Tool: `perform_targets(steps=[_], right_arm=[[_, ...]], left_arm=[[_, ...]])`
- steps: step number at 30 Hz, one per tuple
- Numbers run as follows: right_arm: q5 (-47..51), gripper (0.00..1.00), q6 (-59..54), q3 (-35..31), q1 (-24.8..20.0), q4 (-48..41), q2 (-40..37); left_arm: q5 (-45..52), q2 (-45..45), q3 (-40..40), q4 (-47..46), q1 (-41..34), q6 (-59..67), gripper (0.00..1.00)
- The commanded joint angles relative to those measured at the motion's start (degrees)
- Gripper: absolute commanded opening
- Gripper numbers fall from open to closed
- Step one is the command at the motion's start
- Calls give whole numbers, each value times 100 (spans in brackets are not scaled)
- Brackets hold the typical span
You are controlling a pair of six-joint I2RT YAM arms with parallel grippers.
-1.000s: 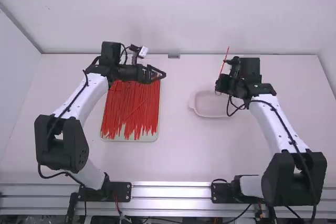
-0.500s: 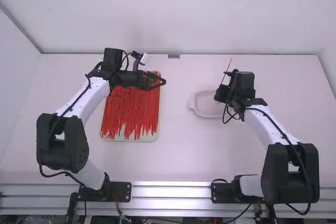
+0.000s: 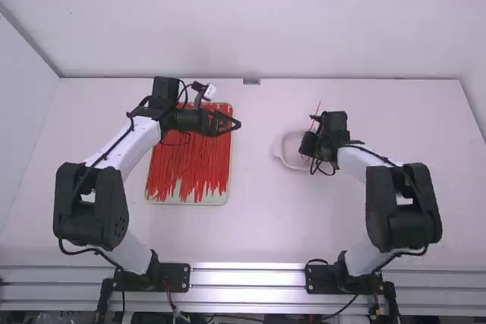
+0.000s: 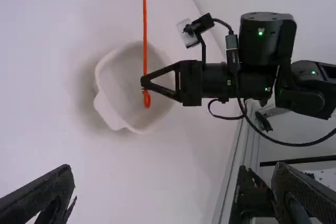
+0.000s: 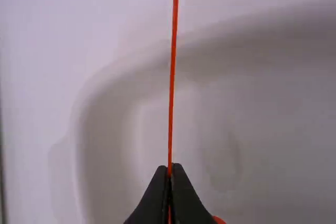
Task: Fasten the cable tie
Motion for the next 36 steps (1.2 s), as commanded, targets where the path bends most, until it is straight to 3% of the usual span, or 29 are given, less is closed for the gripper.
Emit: perform_targets(steps=[1,3,4,5,6,15,27,36], right_arm=[[109,7,11,146,-2,-2,39],[103,10,35,149,-52,17,37],[92,24,70,149,-68,13,35],[83,73,85,149,-74,11,35],[15,99,197,149,-94,-28,31],[-385,99,105,146,-271,-798,-422],[-358,100,9,146,11,-2245,-2439],[127,91,-477,-339,-462,-1800,-3034]], left_arm=[[166,-22,-15,15,-4,-13,99],[149,-22,-15,39,-7,50,99],[149,-22,-15,63,-7,42,99],[149,-22,-15,72,-7,42,99],[149,-22,-15,103,-4,42,99],[146,-227,-15,-87,205,9,98],[-581,-1202,-15,-647,337,-22,99],[-1052,-1706,-482,-174,519,432,91]])
